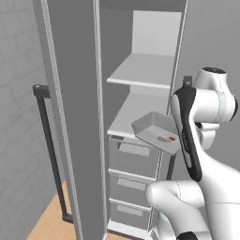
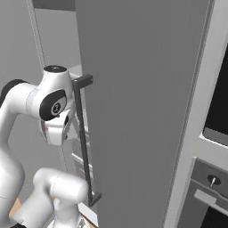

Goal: Take the meat container that has the shrimp and place it on the second highest rack of the freezer. Then take the vegetable container that has the potato and carrot and place it on the highest rack of the freezer.

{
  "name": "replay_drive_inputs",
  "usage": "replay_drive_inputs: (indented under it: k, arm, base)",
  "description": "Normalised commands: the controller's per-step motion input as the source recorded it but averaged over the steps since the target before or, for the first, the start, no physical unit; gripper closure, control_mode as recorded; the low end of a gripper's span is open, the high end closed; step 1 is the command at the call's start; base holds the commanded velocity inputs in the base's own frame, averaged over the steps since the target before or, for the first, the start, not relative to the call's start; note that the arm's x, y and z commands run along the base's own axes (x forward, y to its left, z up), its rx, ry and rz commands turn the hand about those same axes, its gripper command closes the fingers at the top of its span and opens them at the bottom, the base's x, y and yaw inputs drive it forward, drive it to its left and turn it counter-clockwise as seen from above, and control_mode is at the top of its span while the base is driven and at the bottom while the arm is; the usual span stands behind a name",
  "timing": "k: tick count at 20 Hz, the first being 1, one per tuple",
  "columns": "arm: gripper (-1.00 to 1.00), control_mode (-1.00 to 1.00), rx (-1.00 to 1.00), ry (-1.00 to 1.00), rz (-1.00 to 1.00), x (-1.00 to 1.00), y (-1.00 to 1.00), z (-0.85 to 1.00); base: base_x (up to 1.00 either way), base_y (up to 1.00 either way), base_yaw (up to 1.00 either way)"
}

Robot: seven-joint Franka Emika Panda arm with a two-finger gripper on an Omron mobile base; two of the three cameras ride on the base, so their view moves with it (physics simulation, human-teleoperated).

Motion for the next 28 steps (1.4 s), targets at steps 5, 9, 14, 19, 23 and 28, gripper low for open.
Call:
replay_drive_inputs:
  k: [5,9,14,19,23,28]
  arm:
    - [1.0,1.0,0.0,0.0,0.0,0.0,0.0,0.0]
    - [1.0,1.0,0.0,0.0,0.0,0.0,0.0,0.0]
    - [1.0,1.0,0.0,0.0,0.0,0.0,0.0,0.0]
    - [1.0,1.0,0.0,0.0,0.0,0.0,0.0,0.0]
    - [1.0,1.0,0.0,0.0,0.0,0.0,0.0,0.0]
    - [1.0,1.0,0.0,0.0,0.0,0.0,0.0,0.0]
  base:
    - [-0.21,0.46,0.0]
    - [-0.37,0.49,-0.03]
    - [-0.14,0.39,-0.24]
    - [0.0,0.52,-0.38]
    - [0.0,0.61,-0.38]
    - [0.0,0.38,-0.39]
